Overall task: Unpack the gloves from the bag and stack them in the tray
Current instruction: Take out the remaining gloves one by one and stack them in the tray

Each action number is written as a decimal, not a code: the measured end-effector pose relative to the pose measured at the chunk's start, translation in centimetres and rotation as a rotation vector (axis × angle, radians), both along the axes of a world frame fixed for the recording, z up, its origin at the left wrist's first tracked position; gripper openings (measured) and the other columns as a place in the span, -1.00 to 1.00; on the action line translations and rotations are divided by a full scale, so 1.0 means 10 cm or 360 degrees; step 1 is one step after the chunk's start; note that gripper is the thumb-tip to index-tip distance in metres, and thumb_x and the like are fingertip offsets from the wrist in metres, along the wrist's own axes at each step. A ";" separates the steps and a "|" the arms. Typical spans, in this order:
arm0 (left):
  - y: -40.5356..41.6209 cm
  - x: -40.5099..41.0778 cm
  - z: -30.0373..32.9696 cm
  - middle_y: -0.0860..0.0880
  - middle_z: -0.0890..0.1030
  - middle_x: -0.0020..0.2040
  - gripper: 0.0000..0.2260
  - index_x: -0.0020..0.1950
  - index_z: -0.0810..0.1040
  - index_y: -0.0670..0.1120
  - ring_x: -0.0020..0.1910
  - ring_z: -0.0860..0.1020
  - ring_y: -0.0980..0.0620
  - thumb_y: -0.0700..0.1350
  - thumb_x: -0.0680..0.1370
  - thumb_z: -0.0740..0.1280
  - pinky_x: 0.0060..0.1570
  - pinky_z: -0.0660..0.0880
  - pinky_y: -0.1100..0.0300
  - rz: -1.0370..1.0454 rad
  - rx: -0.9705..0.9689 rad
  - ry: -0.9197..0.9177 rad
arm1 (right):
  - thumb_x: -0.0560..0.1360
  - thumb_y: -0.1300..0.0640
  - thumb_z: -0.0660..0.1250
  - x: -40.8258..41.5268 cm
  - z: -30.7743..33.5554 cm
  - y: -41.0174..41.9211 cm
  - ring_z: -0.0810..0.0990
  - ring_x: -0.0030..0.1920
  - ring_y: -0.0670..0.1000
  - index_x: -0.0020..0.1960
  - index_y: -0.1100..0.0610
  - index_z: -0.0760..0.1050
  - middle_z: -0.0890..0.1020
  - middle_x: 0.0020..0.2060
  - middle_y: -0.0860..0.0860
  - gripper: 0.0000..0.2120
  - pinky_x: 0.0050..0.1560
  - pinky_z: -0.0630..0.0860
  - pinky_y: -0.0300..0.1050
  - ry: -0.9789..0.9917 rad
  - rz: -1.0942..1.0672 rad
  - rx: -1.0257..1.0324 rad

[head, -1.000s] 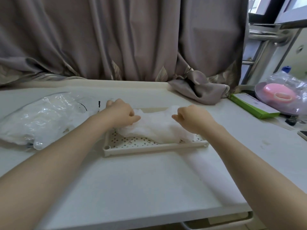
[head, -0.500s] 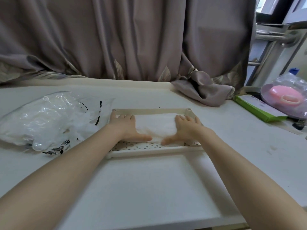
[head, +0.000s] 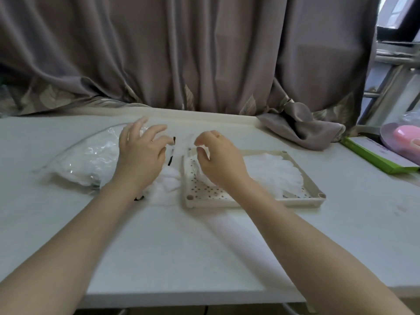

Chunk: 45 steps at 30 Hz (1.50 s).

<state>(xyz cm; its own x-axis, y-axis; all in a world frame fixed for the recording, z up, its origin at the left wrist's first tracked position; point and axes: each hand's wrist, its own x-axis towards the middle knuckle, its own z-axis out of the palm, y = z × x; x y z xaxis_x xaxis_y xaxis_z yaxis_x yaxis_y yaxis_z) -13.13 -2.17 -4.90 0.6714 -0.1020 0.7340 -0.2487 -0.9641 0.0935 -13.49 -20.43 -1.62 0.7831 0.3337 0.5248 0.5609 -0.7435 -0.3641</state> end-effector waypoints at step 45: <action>-0.54 -0.33 0.09 0.04 0.57 0.00 -0.59 0.14 0.53 -0.07 -0.06 0.50 0.16 0.01 0.32 0.35 -0.05 0.39 0.40 -0.0904 -0.0777 0.0574 | 0.62 0.07 0.11 0.03 0.24 -0.29 0.63 -0.28 -0.06 -0.25 0.11 0.49 0.65 -0.28 -0.04 -0.67 -0.25 0.56 -0.17 0.1252 0.0678 0.2184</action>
<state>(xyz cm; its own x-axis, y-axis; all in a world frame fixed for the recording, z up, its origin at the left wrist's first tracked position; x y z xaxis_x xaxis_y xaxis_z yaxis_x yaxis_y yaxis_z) -16.39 -7.55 -3.98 0.8163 -0.2220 0.5332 -0.5599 -0.5311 0.6360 -13.17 -23.29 0.75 0.9640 0.2303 0.1328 -0.0030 0.5089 -0.8608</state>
